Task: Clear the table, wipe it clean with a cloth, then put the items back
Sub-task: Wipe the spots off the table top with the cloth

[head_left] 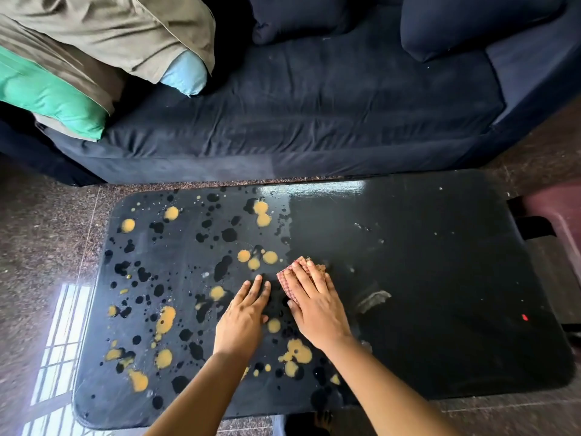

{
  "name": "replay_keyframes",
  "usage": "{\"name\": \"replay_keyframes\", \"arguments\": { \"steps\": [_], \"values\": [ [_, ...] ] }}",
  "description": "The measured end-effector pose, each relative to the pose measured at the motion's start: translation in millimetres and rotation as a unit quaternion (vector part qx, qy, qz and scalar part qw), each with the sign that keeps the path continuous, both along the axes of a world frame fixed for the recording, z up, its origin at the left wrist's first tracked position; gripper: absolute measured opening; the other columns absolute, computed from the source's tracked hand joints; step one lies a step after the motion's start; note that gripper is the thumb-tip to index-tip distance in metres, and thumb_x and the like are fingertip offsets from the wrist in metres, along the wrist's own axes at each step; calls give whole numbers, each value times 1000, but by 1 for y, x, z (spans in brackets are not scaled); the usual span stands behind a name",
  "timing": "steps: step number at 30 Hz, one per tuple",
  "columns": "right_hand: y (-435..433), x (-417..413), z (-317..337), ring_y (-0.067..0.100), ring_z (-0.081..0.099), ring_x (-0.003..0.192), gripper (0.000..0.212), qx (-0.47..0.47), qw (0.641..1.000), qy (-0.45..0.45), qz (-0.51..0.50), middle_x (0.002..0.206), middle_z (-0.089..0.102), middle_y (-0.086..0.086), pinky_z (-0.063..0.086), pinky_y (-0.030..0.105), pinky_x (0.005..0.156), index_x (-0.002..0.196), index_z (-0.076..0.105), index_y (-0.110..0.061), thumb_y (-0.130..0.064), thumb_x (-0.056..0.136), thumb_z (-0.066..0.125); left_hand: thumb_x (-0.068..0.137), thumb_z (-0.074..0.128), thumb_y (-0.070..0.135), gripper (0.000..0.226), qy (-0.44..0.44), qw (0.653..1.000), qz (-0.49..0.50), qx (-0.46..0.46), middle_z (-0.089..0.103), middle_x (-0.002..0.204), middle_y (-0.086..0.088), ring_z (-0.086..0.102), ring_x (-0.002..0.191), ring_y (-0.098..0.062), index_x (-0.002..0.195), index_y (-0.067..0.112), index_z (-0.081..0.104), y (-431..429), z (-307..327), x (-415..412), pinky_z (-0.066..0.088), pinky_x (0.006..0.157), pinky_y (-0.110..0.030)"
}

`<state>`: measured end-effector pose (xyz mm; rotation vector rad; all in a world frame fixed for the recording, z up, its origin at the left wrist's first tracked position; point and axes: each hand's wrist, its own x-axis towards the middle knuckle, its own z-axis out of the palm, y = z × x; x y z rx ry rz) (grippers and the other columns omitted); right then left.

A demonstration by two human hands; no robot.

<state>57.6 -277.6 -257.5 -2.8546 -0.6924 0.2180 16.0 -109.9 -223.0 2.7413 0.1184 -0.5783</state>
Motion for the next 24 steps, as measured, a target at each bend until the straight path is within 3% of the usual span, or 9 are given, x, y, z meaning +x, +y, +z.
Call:
{"name": "replay_keyframes", "arguments": {
  "steps": [2, 6, 8, 11, 13, 14, 20, 22, 24],
  "values": [
    [-18, 4, -4, 18, 20, 144, 59, -22, 1000, 1, 3, 155, 27, -6, 32, 48, 110, 148, 28, -25, -40, 91, 37, 100, 42, 24, 63, 6, 1000, 4, -4, -6, 157, 16, -7, 146, -6, 152, 30, 7, 3, 0, -2, 17, 115, -22],
    [-38, 9, 1, 27, 28, 139, 60, -37, 972, 27, -231, 149, 40, 3, 35, 51, 107, 143, 40, -17, -40, 88, 31, 100, 43, 26, 63, 3, 1000, 3, -12, -7, 157, 17, -7, 146, -6, 151, 31, 6, 3, -1, -4, 18, 116, -22],
    [-25, 6, 4, 30, 28, 139, 61, -22, 965, 20, -262, 147, 41, 6, 33, 50, 108, 141, 42, -15, -40, 87, 31, 100, 44, 25, 63, 0, 1000, 6, -21, -5, 157, 17, -6, 146, -6, 151, 30, 8, 2, -2, -2, 17, 116, -22],
    [-7, -4, 4, 25, 22, 143, 61, -1, 995, 4, -101, 153, 32, 1, 28, 47, 111, 146, 31, -21, -40, 89, 34, 99, 45, 26, 64, 0, 1000, -2, -15, -5, 157, 17, -5, 145, -4, 151, 31, 8, 3, -1, -1, 17, 114, -20],
    [-13, -5, 3, 20, 18, 145, 61, -17, 999, -4, 38, 156, 25, -3, 27, 45, 113, 148, 26, -23, -40, 90, 34, 99, 45, 26, 65, -4, 1000, 1, -11, -4, 157, 17, -5, 145, -4, 151, 31, 7, 5, -1, -1, 17, 114, -20],
    [-22, -4, 0, 18, 17, 145, 62, -27, 998, -8, 58, 156, 23, -5, 28, 45, 113, 149, 25, -24, -40, 90, 34, 99, 45, 26, 65, -6, 1000, 1, -7, -4, 157, 18, -5, 145, -4, 151, 32, 7, 5, -2, -2, 18, 114, -21],
    [-41, -15, 0, 30, 27, 140, 61, -32, 969, 9, -244, 150, 38, 6, 23, 47, 114, 144, 37, -14, -40, 89, 30, 100, 43, 27, 64, -9, 1000, 0, 0, -5, 158, 16, -5, 146, -5, 151, 31, 5, 3, -1, -4, 15, 117, -22],
    [-26, -20, 0, 29, 23, 142, 61, -9, 979, 8, -206, 152, 33, 5, 23, 48, 114, 146, 33, -16, -40, 90, 32, 99, 44, 27, 65, -8, 1000, 2, 0, -4, 158, 15, -4, 146, -6, 151, 30, 5, 3, -2, -4, 15, 117, -23],
    [-28, -20, -2, 24, 21, 144, 61, -9, 999, -8, -51, 155, 27, -1, 29, 48, 112, 148, 26, -21, -40, 91, 34, 99, 44, 27, 66, -10, 1000, 3, 2, -4, 158, 15, -3, 146, -6, 151, 31, 4, 1, -1, -4, 15, 117, -23]
  ]
}}
